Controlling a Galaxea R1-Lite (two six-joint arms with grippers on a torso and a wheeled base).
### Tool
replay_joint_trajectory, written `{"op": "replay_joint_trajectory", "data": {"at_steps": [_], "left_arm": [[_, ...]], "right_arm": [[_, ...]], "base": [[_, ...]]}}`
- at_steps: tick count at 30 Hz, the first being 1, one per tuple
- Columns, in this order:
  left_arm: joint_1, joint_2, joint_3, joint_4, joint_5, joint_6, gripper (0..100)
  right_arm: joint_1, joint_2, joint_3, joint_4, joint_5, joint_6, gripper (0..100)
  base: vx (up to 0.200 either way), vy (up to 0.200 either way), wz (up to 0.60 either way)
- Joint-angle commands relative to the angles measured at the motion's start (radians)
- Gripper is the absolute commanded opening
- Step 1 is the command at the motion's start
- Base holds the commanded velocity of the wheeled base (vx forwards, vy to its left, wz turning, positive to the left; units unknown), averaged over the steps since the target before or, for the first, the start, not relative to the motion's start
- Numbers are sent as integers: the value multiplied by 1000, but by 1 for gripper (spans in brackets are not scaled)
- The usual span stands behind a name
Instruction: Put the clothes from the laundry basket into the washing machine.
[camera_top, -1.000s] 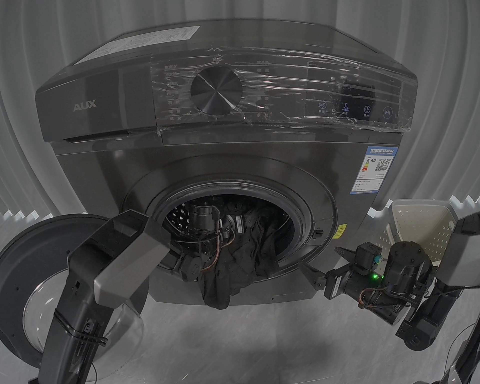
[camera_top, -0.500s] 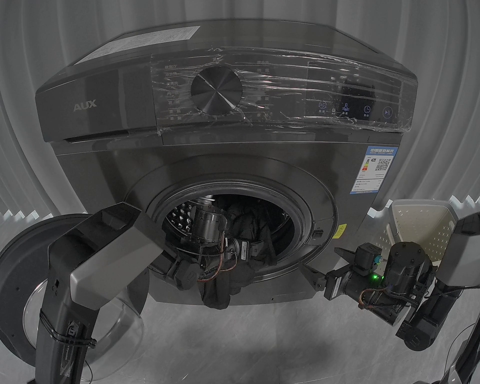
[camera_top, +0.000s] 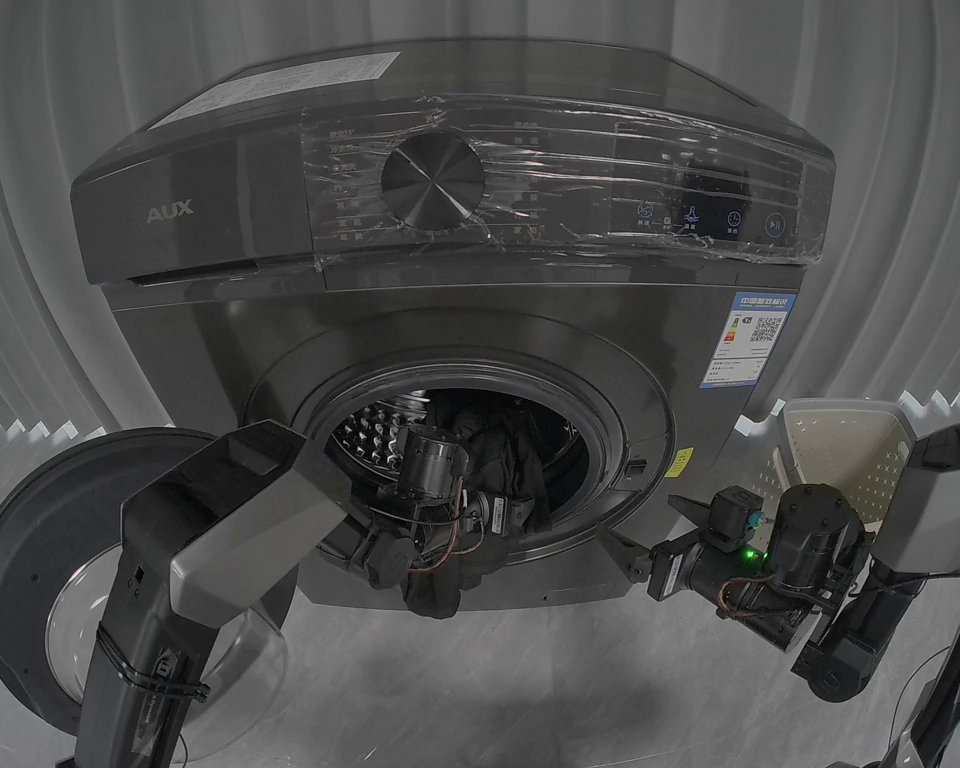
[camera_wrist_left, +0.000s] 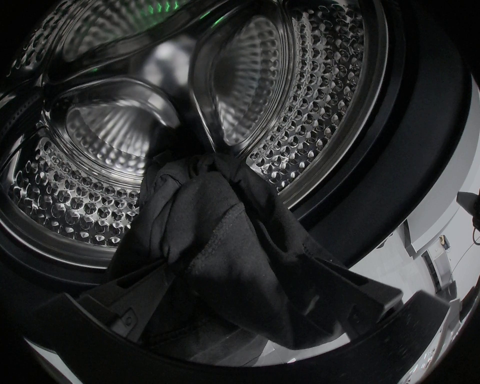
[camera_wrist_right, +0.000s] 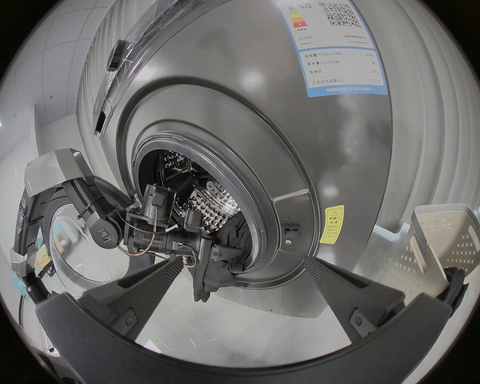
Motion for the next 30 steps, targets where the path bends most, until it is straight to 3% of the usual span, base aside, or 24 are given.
{"op": "replay_joint_trajectory", "data": {"at_steps": [1, 6, 10, 13, 23, 24, 28, 30], "left_arm": [[-3, 30, -21, -1, 0, -3, 0], [-3, 41, -73, -17, 15, -10, 0], [20, 84, -235, -44, 112, -50, 0], [37, 109, -324, -52, 155, -59, 0], [47, 144, -387, -58, 175, -58, 0], [47, 149, -389, -60, 173, -58, 100], [49, 142, -357, -76, 173, -58, 100], [47, 80, -243, -64, 153, -56, 100]], "right_arm": [[1, 0, 0, -2, 0, 0, 100], [1, 0, -1, -4, 0, 0, 100], [1, -1, -1, -4, 0, 0, 100], [1, 0, -3, -4, 0, 0, 100], [-1, 0, -1, -2, 0, 0, 100], [-1, 0, -1, -4, 0, 0, 100], [-1, 0, -1, -4, 0, 0, 100], [-1, 0, -1, -2, 0, -2, 100]], "base": [[0, 0, 0], [0, 0, 0], [0, 0, 0], [0, 0, 0], [0, 0, 0], [0, 0, 0], [0, 0, 0], [0, 0, 0]]}}
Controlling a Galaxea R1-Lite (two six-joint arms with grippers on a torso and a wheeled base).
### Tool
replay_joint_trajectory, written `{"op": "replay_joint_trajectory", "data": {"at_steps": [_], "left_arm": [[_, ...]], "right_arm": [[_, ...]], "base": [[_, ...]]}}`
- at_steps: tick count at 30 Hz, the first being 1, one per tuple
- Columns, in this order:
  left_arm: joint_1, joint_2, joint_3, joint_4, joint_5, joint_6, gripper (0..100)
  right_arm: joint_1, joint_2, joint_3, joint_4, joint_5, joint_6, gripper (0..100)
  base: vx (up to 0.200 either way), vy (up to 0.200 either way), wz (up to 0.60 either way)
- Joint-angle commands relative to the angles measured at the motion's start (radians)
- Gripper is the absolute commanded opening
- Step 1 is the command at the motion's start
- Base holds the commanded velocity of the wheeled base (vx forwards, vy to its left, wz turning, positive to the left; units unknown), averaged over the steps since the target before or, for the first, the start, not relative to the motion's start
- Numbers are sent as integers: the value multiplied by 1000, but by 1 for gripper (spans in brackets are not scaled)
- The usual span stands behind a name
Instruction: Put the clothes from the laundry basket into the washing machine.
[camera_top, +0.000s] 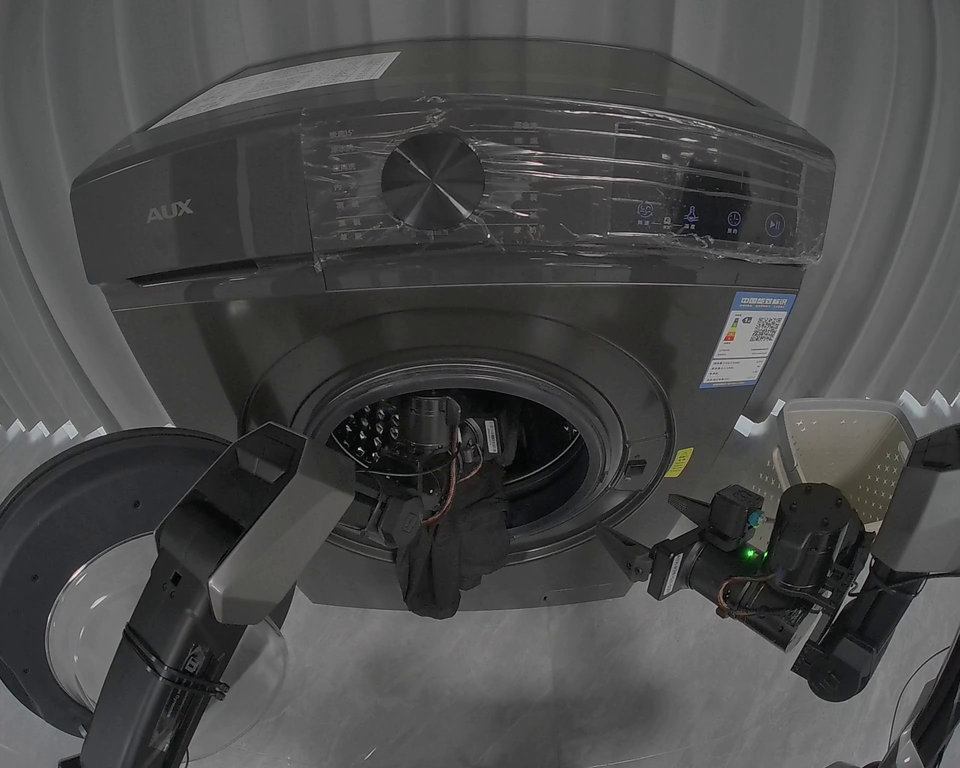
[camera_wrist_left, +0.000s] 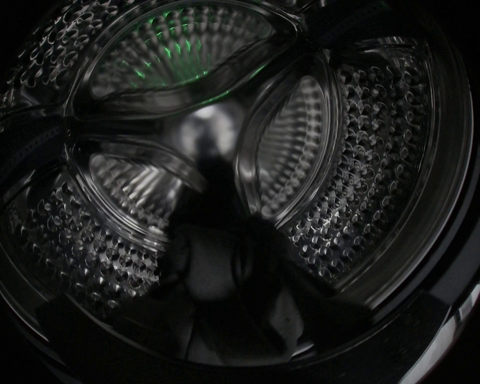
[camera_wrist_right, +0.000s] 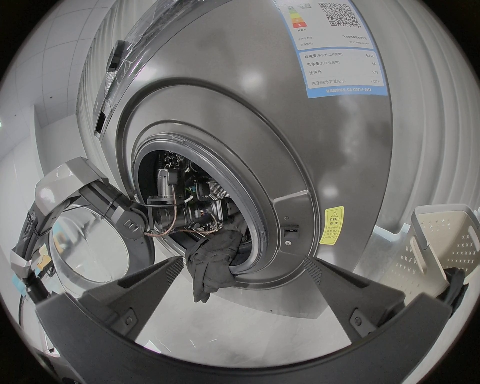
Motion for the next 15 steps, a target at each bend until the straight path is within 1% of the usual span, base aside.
{"op": "replay_joint_trajectory", "data": {"at_steps": [1, 2, 3, 7, 9, 10, 11, 12, 13, 15], "left_arm": [[-3, -93, 162, 11, -27, 2, 100], [-8, -122, 191, 20, -44, 0, 100], [-13, -165, 244, 57, -72, 0, 100], [-28, -274, 375, 141, -95, 14, 100], [-29, -289, 402, 162, -109, 17, 100], [-33, -295, 427, 176, -124, 20, 100], [-34, -295, 438, 179, -132, 28, 100], [-34, -295, 438, 179, -132, 28, 100], [-36, -284, 451, 169, -132, 50, 100], [-42, -264, 459, 169, -133, 59, 100]], "right_arm": [[1, 1, 0, -4, 0, 0, 100], [1, 1, 0, -4, 0, 0, 100], [1, 1, -1, -4, 0, 0, 100], [2, 1, 0, -2, 0, 0, 100], [1, 1, 0, -4, 0, 0, 100], [2, 1, -1, -4, 0, -1, 100], [2, 1, 0, -4, 0, -1, 100], [2, 1, 0, -4, 0, -1, 100], [2, 1, -1, -4, 0, -1, 100], [1, 1, 0, -4, 0, 0, 100]], "base": [[0, 0, 0], [0, 0, 0], [0, 0, 0], [0, 0, 0], [0, 0, 0], [0, 0, 0], [0, 0, 0], [0, 0, 0], [0, 0, 0], [0, 0, 0]]}}
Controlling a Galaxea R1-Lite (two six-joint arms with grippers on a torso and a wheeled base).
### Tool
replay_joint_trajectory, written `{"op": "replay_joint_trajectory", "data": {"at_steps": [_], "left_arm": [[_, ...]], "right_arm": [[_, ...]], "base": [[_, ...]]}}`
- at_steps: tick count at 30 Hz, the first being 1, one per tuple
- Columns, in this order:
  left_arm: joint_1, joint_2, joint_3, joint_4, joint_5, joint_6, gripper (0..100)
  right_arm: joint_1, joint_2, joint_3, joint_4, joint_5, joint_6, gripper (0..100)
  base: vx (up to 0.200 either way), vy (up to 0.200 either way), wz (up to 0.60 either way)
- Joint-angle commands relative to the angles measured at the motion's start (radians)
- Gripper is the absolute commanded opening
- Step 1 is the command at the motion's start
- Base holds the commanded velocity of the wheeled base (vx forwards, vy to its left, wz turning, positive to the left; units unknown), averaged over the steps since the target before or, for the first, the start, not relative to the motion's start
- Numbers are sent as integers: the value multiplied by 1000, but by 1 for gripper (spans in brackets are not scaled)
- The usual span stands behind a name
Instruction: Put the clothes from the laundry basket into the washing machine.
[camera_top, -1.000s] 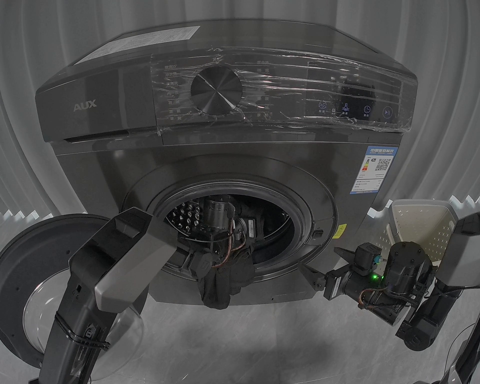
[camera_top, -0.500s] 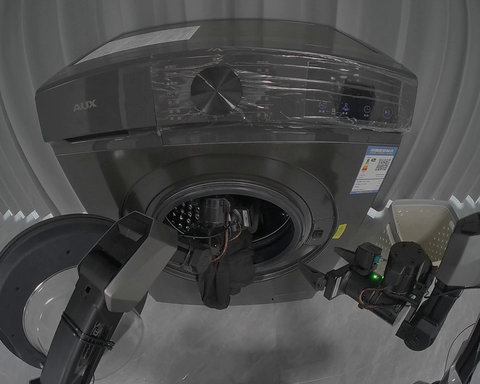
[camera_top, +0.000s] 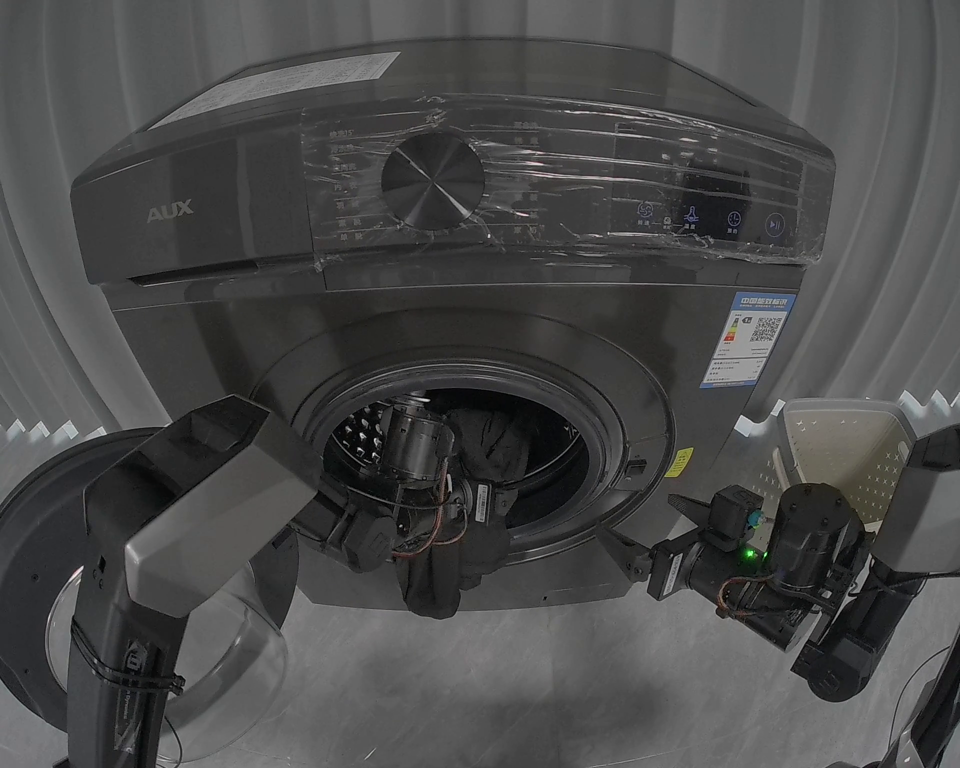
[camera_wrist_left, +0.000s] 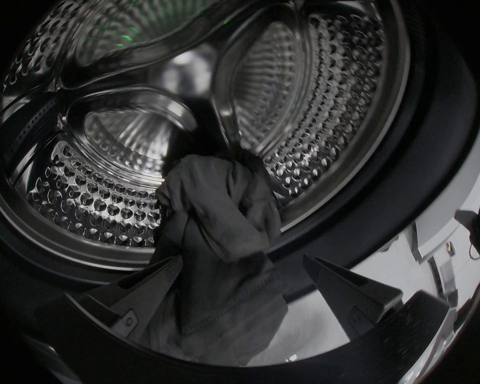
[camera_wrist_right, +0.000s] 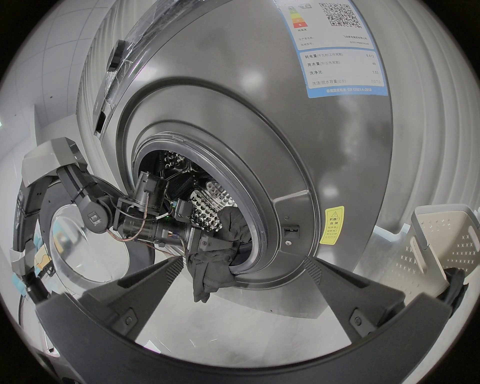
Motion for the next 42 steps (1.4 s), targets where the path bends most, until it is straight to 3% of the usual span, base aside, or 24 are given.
{"op": "replay_joint_trajectory", "data": {"at_steps": [1, 17, 18, 28, 35, 42], "left_arm": [[-13, -26, 50, 3, -9, 13, 100], [1, 112, -25, -14, 1, 30, 100], [1, 114, -28, -14, 1, 31, 0], [1, 111, -71, -66, 8, 22, 0], [4, 186, -255, -213, 94, -6, 0], [16, 266, -418, -235, 136, -6, 0]], "right_arm": [[0, 0, 0, -4, 0, 0, 100], [1, -1, -10, -4, 0, 0, 100], [1, -1, -10, -2, 2, 0, 100], [0, -9, -13, -4, 2, -2, 100], [-2, -13, -16, -4, 2, -2, 100], [-2, -13, -16, -4, 12, -2, 100]], "base": [[0, 0, 0], [0, 0, 0], [0, 0, 0], [0, 0, 0], [0, 0, 0], [0, 0, 0]]}}
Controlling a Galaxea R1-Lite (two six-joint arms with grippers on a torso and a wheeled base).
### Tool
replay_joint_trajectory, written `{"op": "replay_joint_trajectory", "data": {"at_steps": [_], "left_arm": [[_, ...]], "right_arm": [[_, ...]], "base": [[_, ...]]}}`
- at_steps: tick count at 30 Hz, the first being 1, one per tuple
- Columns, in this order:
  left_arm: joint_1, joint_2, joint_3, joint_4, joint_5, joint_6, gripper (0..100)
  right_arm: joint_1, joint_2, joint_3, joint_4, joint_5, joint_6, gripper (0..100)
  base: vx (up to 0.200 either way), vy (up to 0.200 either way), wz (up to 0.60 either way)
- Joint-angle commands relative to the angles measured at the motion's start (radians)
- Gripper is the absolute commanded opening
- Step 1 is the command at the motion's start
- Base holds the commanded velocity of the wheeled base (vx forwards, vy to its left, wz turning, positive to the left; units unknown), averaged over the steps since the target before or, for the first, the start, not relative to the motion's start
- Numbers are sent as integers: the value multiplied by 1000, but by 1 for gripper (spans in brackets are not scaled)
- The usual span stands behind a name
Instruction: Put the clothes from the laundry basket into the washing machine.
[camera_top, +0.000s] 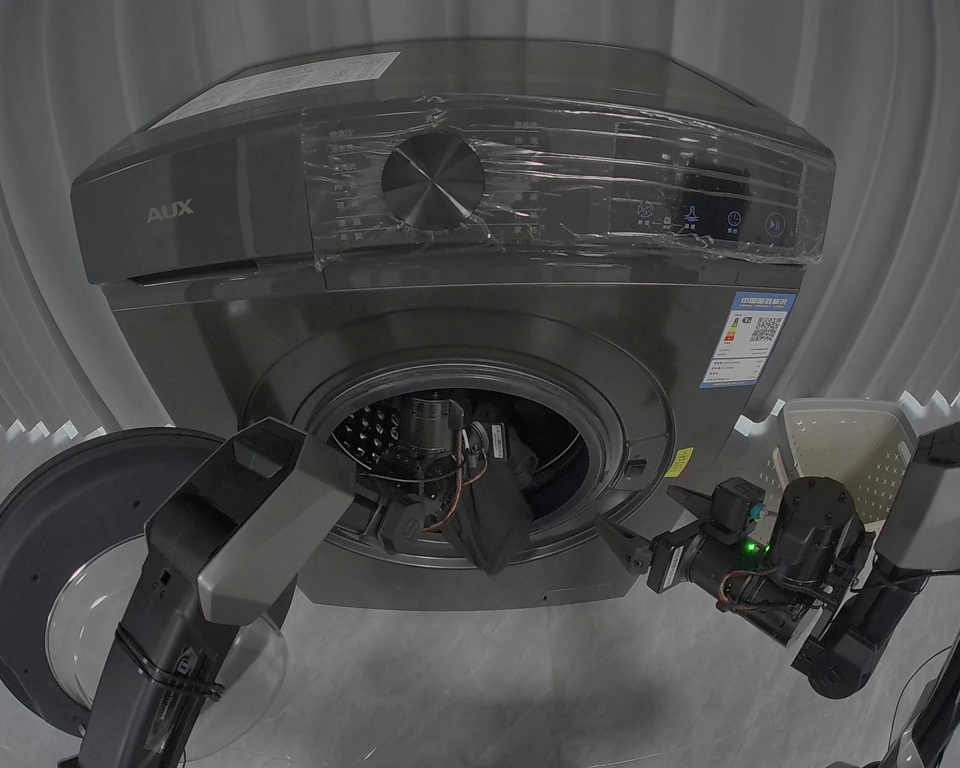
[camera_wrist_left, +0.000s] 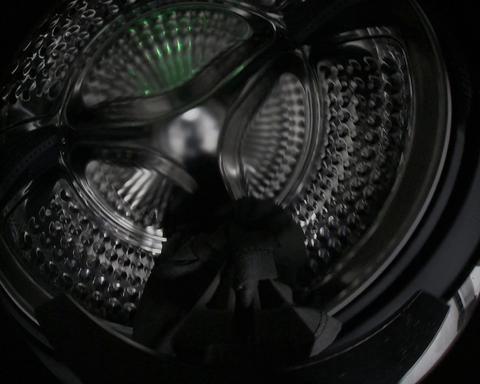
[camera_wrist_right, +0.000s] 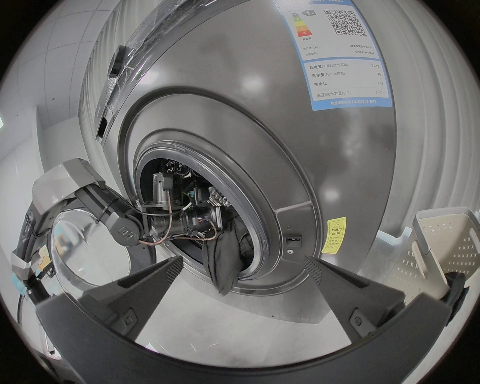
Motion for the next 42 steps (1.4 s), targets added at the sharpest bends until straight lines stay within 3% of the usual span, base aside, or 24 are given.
{"op": "replay_joint_trajectory", "data": {"at_steps": [1, 5, 6, 10, 13, 15, 19, 35, 36, 42], "left_arm": [[8, 91, -109, -20, 29, -3, 0], [8, 89, -95, -24, 28, -3, 0], [8, 88, -93, -30, 29, -3, 100], [6, 36, -21, -56, 12, -19, 100], [-9, -73, 143, -47, -55, -22, 100], [-23, -119, 223, -43, -90, -20, 100], [-38, -142, 324, -43, -112, -8, 100], [-35, -41, 298, -15, -112, 9, 100], [-35, -39, 298, -14, -112, 9, 0], [-25, -16, 286, -7, -110, 11, 0]], "right_arm": [[-1, 0, 1, -4, 7, 0, 100], [-1, 0, -1, -4, 7, 0, 100], [-1, 0, 1, -4, 9, 0, 100], [-1, 2, 8, -4, 7, 0, 100], [-1, 2, 5, -4, 7, 0, 100], [-1, 2, 7, -4, 7, 0, 100], [1, 0, 11, -4, 10, 0, 100], [10, -3, 13, -4, 30, 0, 100], [10, -3, 13, -4, 32, 0, 100], [15, -3, 13, -4, 39, -2, 100]], "base": [[0, 0, 0], [0, 0, 0], [0, 0, 0], [0, 0, 0], [0, 0, 0], [0, 0, 0], [0, 0, 0], [0, 0, 0], [0, 0, 0], [0, 0, 0]]}}
